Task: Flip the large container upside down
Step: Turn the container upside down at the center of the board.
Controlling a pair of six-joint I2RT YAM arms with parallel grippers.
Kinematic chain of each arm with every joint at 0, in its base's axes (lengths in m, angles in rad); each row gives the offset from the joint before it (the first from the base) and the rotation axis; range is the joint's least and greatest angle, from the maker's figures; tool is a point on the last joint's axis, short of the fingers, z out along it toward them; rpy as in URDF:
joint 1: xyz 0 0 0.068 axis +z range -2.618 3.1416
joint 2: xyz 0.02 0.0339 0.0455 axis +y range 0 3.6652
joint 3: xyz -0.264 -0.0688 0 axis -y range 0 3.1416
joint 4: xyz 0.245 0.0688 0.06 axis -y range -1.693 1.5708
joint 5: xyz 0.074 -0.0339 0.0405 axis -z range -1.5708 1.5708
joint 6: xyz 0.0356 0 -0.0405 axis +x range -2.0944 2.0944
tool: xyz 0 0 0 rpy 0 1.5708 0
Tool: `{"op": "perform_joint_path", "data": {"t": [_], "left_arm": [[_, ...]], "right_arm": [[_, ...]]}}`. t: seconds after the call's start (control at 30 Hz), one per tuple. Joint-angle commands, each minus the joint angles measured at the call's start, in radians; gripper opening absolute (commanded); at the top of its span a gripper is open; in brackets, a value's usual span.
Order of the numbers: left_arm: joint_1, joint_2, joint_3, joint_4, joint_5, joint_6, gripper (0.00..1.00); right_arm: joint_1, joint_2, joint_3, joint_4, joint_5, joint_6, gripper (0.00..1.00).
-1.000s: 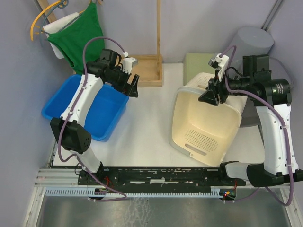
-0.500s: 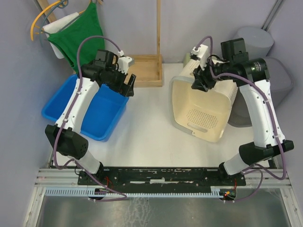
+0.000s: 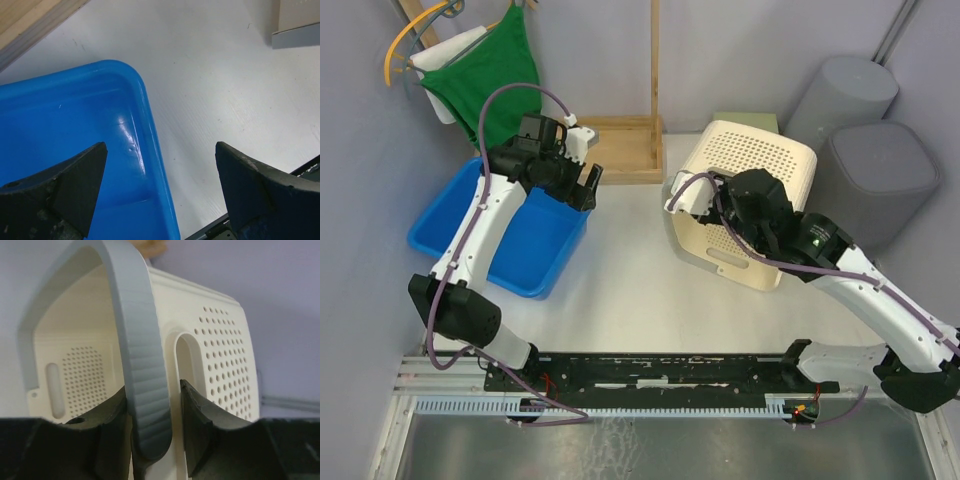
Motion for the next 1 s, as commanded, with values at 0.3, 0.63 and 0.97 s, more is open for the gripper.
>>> {"op": "perform_joint_path", "data": {"t": [0.3,0.63,0.97], "left_arm": [[0.002,-0.013,0.023,0.032,-0.069,0.0,0.95],[0.002,0.007,0.059,-0.004,-0.119,-0.005,0.95],[0.001,-0.044,-0.011,0.012,-0.114,-0.001,0.95]], "right_arm": [[0.115,0.012,-0.281,-0.007,0.263,0.161,0.0],[0.356,0.051,-0.398,0.034,0.474,0.13,0.0],[0.537,0.119,-0.446,-0.001,0.588,0.24,0.0]]}}
